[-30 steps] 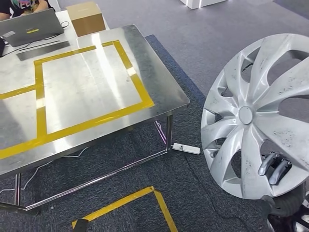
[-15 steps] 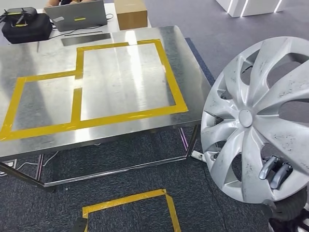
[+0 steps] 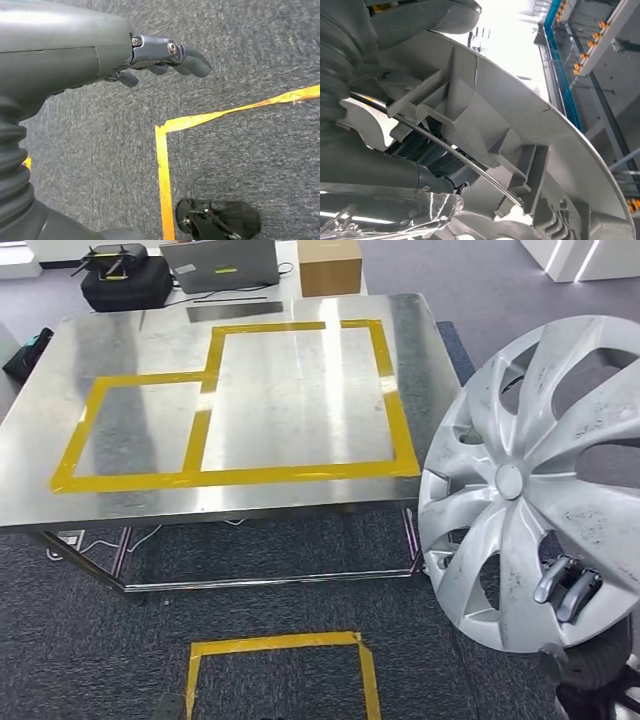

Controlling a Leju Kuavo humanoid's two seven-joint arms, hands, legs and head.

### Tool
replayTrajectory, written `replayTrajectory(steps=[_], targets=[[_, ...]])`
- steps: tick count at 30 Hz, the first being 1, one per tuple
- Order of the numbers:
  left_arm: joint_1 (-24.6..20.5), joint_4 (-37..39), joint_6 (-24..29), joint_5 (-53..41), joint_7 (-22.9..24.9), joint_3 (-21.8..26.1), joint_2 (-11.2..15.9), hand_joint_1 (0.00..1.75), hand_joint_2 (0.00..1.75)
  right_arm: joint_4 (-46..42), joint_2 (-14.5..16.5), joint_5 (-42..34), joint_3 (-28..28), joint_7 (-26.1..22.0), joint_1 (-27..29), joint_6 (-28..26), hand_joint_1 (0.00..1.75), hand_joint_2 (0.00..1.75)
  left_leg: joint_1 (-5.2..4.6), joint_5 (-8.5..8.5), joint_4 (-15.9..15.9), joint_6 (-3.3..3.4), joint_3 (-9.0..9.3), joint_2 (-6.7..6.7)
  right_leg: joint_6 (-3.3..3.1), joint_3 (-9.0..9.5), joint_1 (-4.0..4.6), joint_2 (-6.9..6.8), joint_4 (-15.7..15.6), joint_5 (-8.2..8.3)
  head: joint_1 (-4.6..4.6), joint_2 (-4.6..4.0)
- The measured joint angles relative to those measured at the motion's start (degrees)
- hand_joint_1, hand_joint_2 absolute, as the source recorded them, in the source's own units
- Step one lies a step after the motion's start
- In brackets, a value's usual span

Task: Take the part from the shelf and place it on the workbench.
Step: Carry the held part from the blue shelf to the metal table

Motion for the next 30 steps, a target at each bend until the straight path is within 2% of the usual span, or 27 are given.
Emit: replayTrajectory(steps=[2, 3, 5, 6, 7, 8, 9, 10, 11, 12, 13, 15, 17, 18, 20, 22, 25, 26, 30], targets=[[-0.2, 0.0, 0.0, 0.0, 0.0, 0.0, 0.0, 0.00, 1.75, 0.0, 0.0, 0.0, 0.0, 0.0, 0.0, 0.0, 1.75, 1.75, -0.69, 1.28, -5.5, 0.76, 2.90, 2.66, 0.41, 0.23, 0.41, -1.17, 0.1, -0.33, 0.05, 0.00], [-0.3, 0.0, 0.0, -0.1, 0.0, 0.0, -0.1, 0.00, 1.75, 0.0, 0.0, 0.0, -0.1, 0.0, 0.0, 0.0, 1.75, 1.75, -0.93, 1.18, -6.5, 0.98, 3.31, 3.19, 0.64, 0.34, 0.60, -1.80, 0.0, -0.47, 0.05, 0.00], [-0.3, 0.0, 0.0, -0.1, 0.0, 0.0, -0.2, 0.00, 1.75, 0.0, 0.0, 0.0, -0.1, 0.0, 0.0, 0.0, 1.75, 1.75, -0.89, 1.25, -6.9, 1.35, 3.27, 1.82, 1.09, 0.74, 0.76, -3.06, -0.2, -0.76, 0.08, 0.00], [-0.2, 0.0, 0.0, -0.1, 0.0, 0.0, -0.2, 0.00, 1.75, 0.0, 0.0, 0.0, -0.1, 0.0, -0.1, 0.0, 1.75, 1.75, -0.70, 1.33, -7.0, 1.55, 3.33, 1.08, 1.42, 0.78, 0.73, -2.74, 0.1, -1.22, 0.10, 0.00], [-0.2, 0.0, 0.0, -0.1, 0.0, 0.0, -0.2, 0.00, 1.75, 0.0, 0.0, -0.1, -0.1, 0.0, -0.1, 0.0, 1.75, 1.75, -0.49, 1.41, -7.1, 1.82, 3.41, 0.45, 1.76, 0.34, 0.64, -1.63, 1.4, -2.19, 0.23, 0.00], [-0.3, 0.0, 0.0, -0.1, 0.0, 0.0, -0.2, 0.00, 1.75, 0.0, 0.0, -0.1, -0.1, 0.0, -0.1, 0.0, 1.75, 1.75, -0.28, 1.47, -7.2, 2.08, 3.49, -0.15, 2.07, -0.78, 0.52, -0.01, 4.0, -3.71, 0.38, 0.00], [-0.3, 0.0, -0.1, -0.1, 0.0, 0.0, -0.2, 0.00, 1.75, 0.0, 0.0, -0.3, -0.2, 0.0, -0.1, 0.0, 1.75, 1.75, -0.17, 1.48, -7.2, 2.28, 3.47, -0.70, 2.28, -2.55, 0.39, 1.78, 7.8, -5.55, 0.56, 0.00], [-0.3, 0.0, -0.2, -0.1, 0.0, 0.0, -0.2, 0.00, 1.75, 0.0, 0.0, -0.4, -0.2, 0.0, -0.1, 0.0, 1.75, 1.75, -0.15, 1.47, -7.2, 2.42, 3.46, -1.20, 2.39, -4.55, 0.32, 2.87, 11.8, -7.24, 0.67, 0.00], [-0.3, 0.0, -0.3, -0.1, 0.0, 0.0, -0.3, 0.00, 1.75, 0.0, 0.0, -0.6, -0.2, 0.0, -0.1, 0.1, 1.75, 1.75, -0.14, 1.47, -7.2, 2.46, 3.45, -1.75, 2.47, -6.26, 0.29, 3.36, 14.9, -8.18, 0.73, 0.00], [-0.3, 0.0, -0.3, -0.1, 0.0, 0.0, -0.3, 0.00, 1.75, 0.0, 0.0, -0.7, -0.2, 0.0, -0.1, 0.1, 1.75, 1.75, -0.13, 1.46, -7.2, 2.47, 3.48, -2.18, 2.50, -7.15, 0.27, 3.52, 16.1, -7.98, 0.74, 0.00], [-0.2, 0.0, -0.3, -0.1, 0.0, 0.0, -0.3, 0.00, 1.75, 0.0, 0.0, -0.7, -0.2, 0.0, -0.1, 0.1, 1.75, 1.75, -0.09, 1.45, -7.2, 2.45, 3.55, -2.55, 2.52, -6.98, 0.21, 3.56, 15.1, -6.61, 0.74, 0.00], [-0.2, 0.0, -0.3, -0.1, 0.0, 0.0, -0.3, 0.00, 1.75, 0.0, 0.0, -0.8, -0.2, 0.0, -0.2, 0.1, 1.75, 1.75, 0.04, 1.34, -7.1, 2.19, 3.76, -3.13, 2.66, -4.05, -0.03, 3.62, 7.9, -2.23, 0.74, 0.00], [-0.2, 0.0, -0.3, -0.1, 0.0, 0.0, -0.3, 0.00, 1.75, 0.0, 0.0, -0.9, -0.2, 0.0, -0.2, 0.1, 1.75, 1.75, -0.09, 1.25, -6.8, 1.72, 3.69, -3.49, 2.52, -1.18, -0.23, 4.01, 1.5, 0.14, 0.74, 0.00], [-0.2, 0.0, -0.3, -0.1, 0.0, -0.1, -0.2, 0.00, 1.75, 0.1, 0.0, -0.9, -0.2, 0.0, -0.3, 0.1, 1.75, 1.75, -0.23, 1.34, -6.7, 1.75, 3.54, -3.57, 2.34, -0.65, -0.27, 4.20, 0.3, 0.30, 0.73, 0.00], [-0.1, 0.0, -0.3, -0.1, 0.0, -0.1, -0.2, 0.00, 1.75, 0.1, 0.0, -0.9, -0.2, 0.0, -0.2, 0.1, 1.75, 1.75, -0.38, 1.66, -6.8, 2.28, 3.28, -3.61, 1.89, -0.57, -0.24, 4.38, -0.1, 0.47, 0.62, 0.00], [-0.1, 0.0, -0.3, -0.1, 0.0, -0.1, -0.1, 0.00, 1.75, 0.1, 0.0, -1.0, -0.2, -0.1, -0.2, 0.1, 1.75, 1.75, -0.39, 1.90, -7.0, 2.73, 3.31, -3.59, 1.81, -0.71, -0.14, 4.42, -0.1, 0.55, 0.62, 0.00], [-0.1, 0.0, -0.3, -0.1, 0.0, -0.1, -0.2, 0.00, 1.75, 0.1, 0.0, -1.0, -0.3, 0.0, -0.3, 0.1, 1.75, 1.75, -0.29, 2.08, -7.4, 2.64, 3.40, -3.57, 1.33, -0.77, 0.07, 4.42, 0.0, 0.52, 0.62, 0.00], [-0.1, 0.0, -0.3, -0.1, 0.0, -0.2, -0.2, 0.00, 1.75, 0.1, 0.0, -1.0, -0.3, 0.0, -0.3, 0.2, 1.75, 1.75, -0.24, 2.12, -7.4, 2.46, 3.41, -3.57, 1.15, -0.79, 0.14, 4.40, 0.0, 0.50, 0.62, 0.00], [-0.1, 0.0, -0.3, -0.1, 0.0, -0.2, -0.2, 0.00, 1.75, 0.1, 0.0, -1.0, -0.3, 0.2, -0.3, 0.2, 1.75, 1.75, 0.04, 2.22, -7.7, 0.65, 3.40, -3.56, 0.78, -0.89, 0.33, 4.36, 0.0, 0.49, 0.64, 0.00]])
